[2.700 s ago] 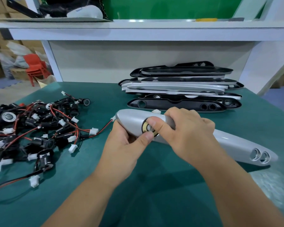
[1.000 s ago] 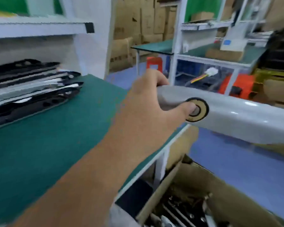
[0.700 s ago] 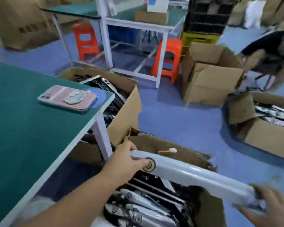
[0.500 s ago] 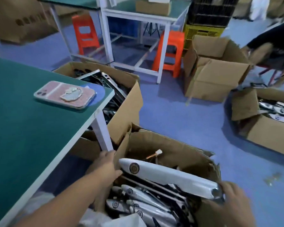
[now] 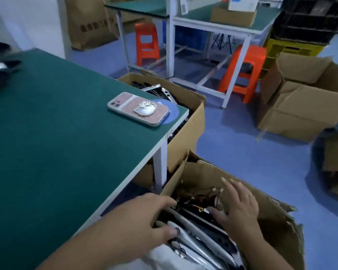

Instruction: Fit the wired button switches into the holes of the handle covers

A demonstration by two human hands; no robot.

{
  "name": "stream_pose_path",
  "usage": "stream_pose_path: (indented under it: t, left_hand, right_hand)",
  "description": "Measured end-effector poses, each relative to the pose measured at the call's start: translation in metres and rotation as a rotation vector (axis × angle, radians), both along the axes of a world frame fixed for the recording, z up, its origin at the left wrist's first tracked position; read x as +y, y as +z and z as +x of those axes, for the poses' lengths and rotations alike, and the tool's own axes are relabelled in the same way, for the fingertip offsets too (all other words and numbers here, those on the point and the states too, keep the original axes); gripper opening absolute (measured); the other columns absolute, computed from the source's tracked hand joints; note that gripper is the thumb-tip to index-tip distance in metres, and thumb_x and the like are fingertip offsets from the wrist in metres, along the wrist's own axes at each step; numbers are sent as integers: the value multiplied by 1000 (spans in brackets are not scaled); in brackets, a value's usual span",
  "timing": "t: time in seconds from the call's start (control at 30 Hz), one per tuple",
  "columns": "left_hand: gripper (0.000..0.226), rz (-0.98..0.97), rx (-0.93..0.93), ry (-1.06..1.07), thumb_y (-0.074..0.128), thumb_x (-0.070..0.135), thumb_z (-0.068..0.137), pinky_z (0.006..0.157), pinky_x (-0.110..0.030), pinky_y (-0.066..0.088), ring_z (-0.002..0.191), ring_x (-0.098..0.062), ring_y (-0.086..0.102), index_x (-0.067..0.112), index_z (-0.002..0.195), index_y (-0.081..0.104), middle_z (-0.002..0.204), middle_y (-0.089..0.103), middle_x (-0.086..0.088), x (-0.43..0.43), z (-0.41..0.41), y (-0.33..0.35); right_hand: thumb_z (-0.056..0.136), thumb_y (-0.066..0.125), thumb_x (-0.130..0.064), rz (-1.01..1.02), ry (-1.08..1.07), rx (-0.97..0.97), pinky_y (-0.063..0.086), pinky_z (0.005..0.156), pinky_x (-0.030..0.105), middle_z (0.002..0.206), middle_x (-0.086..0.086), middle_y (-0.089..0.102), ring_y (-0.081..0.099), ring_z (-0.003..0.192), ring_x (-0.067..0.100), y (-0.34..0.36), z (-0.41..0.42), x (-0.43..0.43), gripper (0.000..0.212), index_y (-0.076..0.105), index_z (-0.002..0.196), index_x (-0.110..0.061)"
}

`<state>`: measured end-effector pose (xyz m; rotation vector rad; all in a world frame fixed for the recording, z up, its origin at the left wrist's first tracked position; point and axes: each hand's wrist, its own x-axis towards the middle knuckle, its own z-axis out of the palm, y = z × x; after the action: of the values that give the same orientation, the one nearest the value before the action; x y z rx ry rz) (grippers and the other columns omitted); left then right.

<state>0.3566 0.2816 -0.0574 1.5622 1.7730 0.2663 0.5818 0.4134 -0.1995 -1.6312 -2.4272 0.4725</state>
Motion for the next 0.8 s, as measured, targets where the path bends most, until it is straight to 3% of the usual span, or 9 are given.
stream_pose_path:
  t: [0.1,0.17,0.2,0.27,0.33,0.43,0.53,0.67,0.8]
  left_hand:
    - [49,162,52,56,43,77,67,89,4,27,116,32,23,83,110,19,128,23,52,-47,-27,58]
    - [60,293,170,231,36,81,60,90,8,18,116,34,20,82,115,13,128,18,56,-88,-54,84]
    - [62,355,239,345,34,82,58,90,7,21,115,34,22,80,116,12,127,18,57,-110,-70,92]
    - [62,461,342,600,35,90,57,84,-2,36,110,32,31,78,115,20,122,24,59,-158,-101,103]
    - [48,509,414,868,37,86,62,79,-7,37,103,26,42,75,109,36,115,35,57,-208,-131,106]
    - [18,523,492,1208,60,53,77,83,-18,37,93,5,56,57,93,53,107,53,40,-283,-172,98]
    - [28,518,579,1430,69,22,83,92,-28,40,102,-10,57,41,99,55,108,59,16,-341,-195,87]
    - [31,540,625,1640,72,9,80,82,-23,37,94,-14,59,33,93,60,95,60,18,-384,-207,65]
    - [45,559,489,1656,74,7,77,79,-2,39,97,11,55,48,93,61,103,65,24,-403,-217,44]
  right_hand:
    - [72,71,-53,274,222,485,26,108,40,137,-9,36,29,130,17,80,-72,-3,76,35,138,-39]
    - [75,69,-56,434,425,661,25,106,26,130,-16,38,32,122,11,131,-122,-12,71,40,134,-31]
    - [74,65,-55,477,527,699,25,104,23,126,-18,39,34,119,11,152,-148,-19,67,42,131,-29]
    - [73,57,-56,480,727,639,30,101,28,116,-15,45,41,113,15,180,-202,-32,60,48,126,-29]
    - [71,60,-58,434,921,462,40,97,41,112,-10,53,48,111,22,191,-258,-48,58,55,122,-31]
    - [75,62,-61,345,1116,154,35,104,43,127,-13,48,40,125,19,188,-341,-78,60,50,129,-39]
    - [82,50,-62,346,1186,39,28,106,36,137,-20,35,25,131,10,176,-421,-108,55,38,134,-45]
    - [93,42,-46,406,1120,35,30,102,40,139,-14,35,27,130,13,165,-513,-144,45,36,137,-37]
    - [97,39,-39,561,977,52,29,96,41,137,-9,38,32,125,17,158,-577,-160,42,35,138,-35]
